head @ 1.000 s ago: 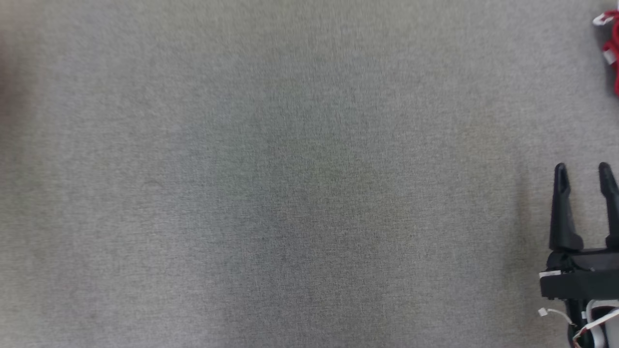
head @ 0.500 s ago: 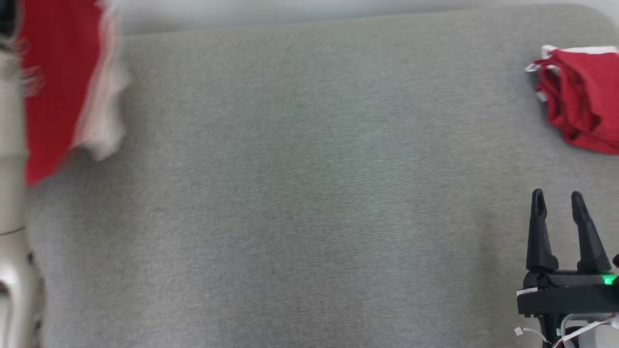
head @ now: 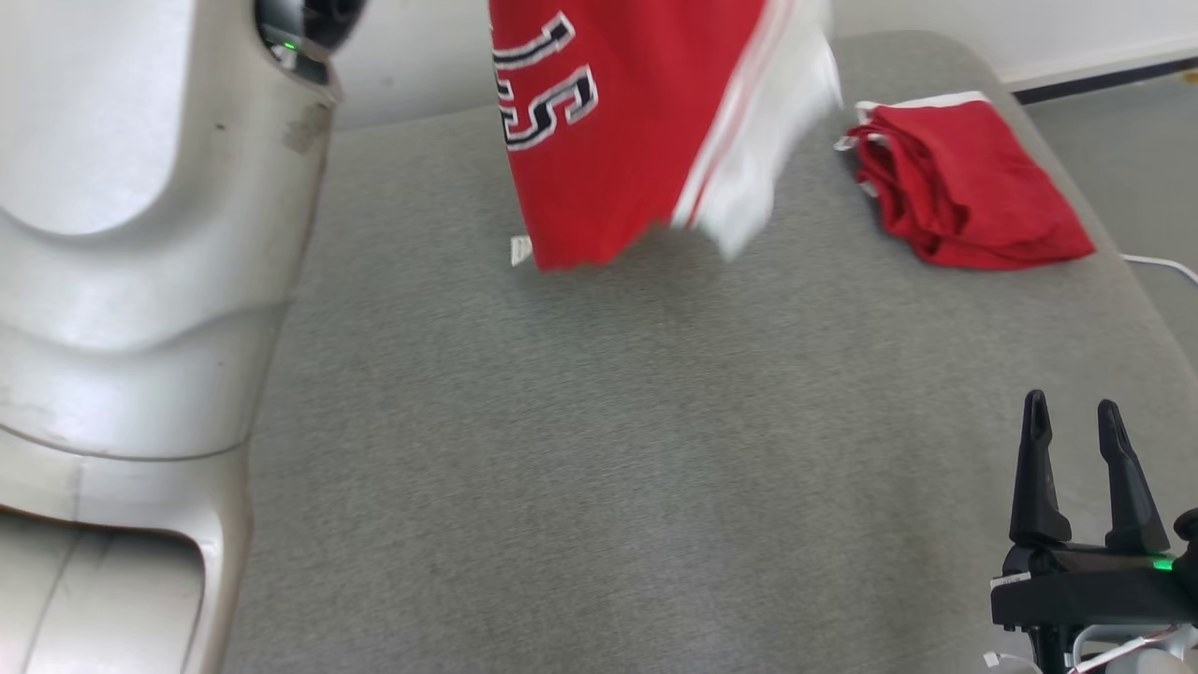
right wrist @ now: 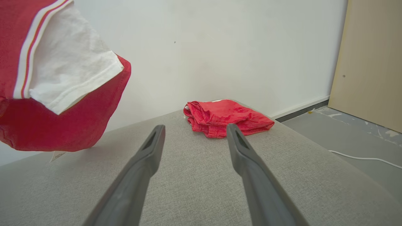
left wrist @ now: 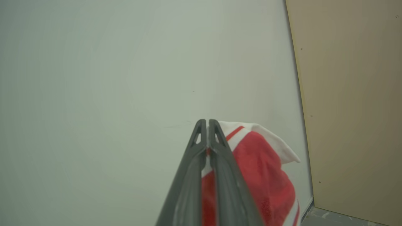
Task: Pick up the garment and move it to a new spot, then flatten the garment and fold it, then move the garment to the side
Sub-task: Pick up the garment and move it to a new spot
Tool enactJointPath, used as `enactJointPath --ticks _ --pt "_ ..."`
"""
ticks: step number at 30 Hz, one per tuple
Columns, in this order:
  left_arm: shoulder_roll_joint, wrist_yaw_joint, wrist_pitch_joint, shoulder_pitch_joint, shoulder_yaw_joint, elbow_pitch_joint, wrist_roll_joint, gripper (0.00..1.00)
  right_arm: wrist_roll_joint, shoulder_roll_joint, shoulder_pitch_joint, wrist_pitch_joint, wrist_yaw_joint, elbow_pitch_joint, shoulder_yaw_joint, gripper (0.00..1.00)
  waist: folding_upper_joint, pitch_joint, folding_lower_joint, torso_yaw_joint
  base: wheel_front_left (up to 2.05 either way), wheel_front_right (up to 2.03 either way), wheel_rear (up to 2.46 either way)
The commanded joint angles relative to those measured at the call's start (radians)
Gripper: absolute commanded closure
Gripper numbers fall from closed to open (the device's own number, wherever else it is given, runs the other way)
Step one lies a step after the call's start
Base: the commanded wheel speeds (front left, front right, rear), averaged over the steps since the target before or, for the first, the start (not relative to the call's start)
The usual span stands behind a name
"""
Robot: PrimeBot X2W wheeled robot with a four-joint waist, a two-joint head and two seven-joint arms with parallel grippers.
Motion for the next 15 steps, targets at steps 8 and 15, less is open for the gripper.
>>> enactJointPath --ticks 8,15 --pt "-0.003 0.071 -0.073 0.167 -0.033 0.014 -0.105 1.00 -0.007 0.005 0.015 0.000 -0.002 -0.003 -0.020 0.00 0.0001 0.006 0.0001 -0.028 0.00 0.00 0.00" --pt "0.089 0.142 -0.129 0.478 0.058 -0.012 -0.155 1.00 -0.012 -0.009 0.013 0.000 -0.002 -0.006 -0.015 0.00 0.0001 0.015 0.0001 0.022 0.00 0.00 0.00"
